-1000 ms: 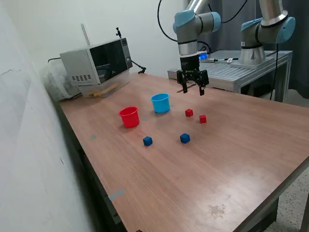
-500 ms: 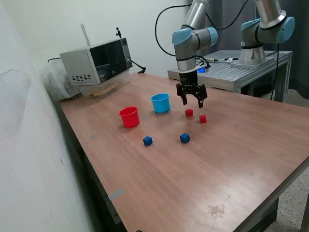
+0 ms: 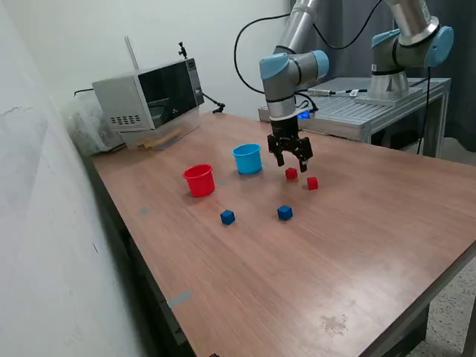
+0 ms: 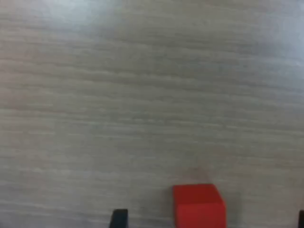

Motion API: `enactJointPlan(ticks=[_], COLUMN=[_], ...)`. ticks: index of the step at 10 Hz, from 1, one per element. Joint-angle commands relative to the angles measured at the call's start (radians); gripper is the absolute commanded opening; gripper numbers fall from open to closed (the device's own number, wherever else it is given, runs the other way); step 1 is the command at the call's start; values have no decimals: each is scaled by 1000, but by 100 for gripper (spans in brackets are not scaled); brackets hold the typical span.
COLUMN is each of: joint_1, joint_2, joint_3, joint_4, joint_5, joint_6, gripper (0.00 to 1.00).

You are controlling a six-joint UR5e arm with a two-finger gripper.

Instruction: Place red objects in the red bin, and blue objects in the blue bin.

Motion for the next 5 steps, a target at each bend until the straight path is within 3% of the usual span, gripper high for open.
enactJointPlan(ticks=[1,3,4,5], joint_1=[-23,-24,-23,-23], joint_2=[5,5,20,23], joint_3=[-4,-6,-8,-8], joint_4=[0,1,10,15], joint_5=[-1,1,-2,-2], joint_6=[0,0,-3,-9], gripper=[100,100,0,0])
